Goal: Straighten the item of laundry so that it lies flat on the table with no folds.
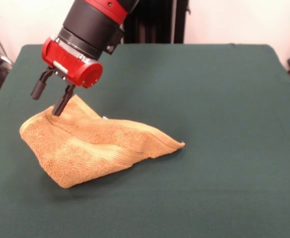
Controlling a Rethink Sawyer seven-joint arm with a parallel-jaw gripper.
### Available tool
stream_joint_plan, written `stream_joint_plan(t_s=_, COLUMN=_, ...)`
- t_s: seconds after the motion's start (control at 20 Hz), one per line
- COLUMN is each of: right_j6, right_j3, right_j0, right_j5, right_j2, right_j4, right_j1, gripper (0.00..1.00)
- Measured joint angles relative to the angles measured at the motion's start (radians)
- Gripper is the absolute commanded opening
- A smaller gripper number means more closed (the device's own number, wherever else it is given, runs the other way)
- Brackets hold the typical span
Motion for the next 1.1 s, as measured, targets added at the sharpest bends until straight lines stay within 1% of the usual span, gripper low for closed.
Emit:
stream_joint_plan(t_s=0.2, right_j6=0.0, right_j3=0.0, right_j0=0.008, right_j5=-0.042, right_j2=0.005, right_j4=0.014, right_j1=0.002, gripper=1.0)
stream_joint_plan(t_s=0.5, right_j6=0.0, right_j3=0.0, right_j0=-0.001, right_j5=-0.147, right_j2=0.041, right_j4=0.015, right_j1=0.007, gripper=1.0)
stream_joint_plan(t_s=0.85, right_j6=0.0, right_j3=0.0, right_j0=-0.052, right_j5=-0.156, right_j2=0.125, right_j4=0.015, right_j1=0.009, gripper=1.0)
stream_joint_plan(t_s=1.1, right_j6=0.0, right_j3=0.001, right_j0=-0.078, right_j5=-0.156, right_j2=0.166, right_j4=0.015, right_j1=0.01, gripper=1.0)
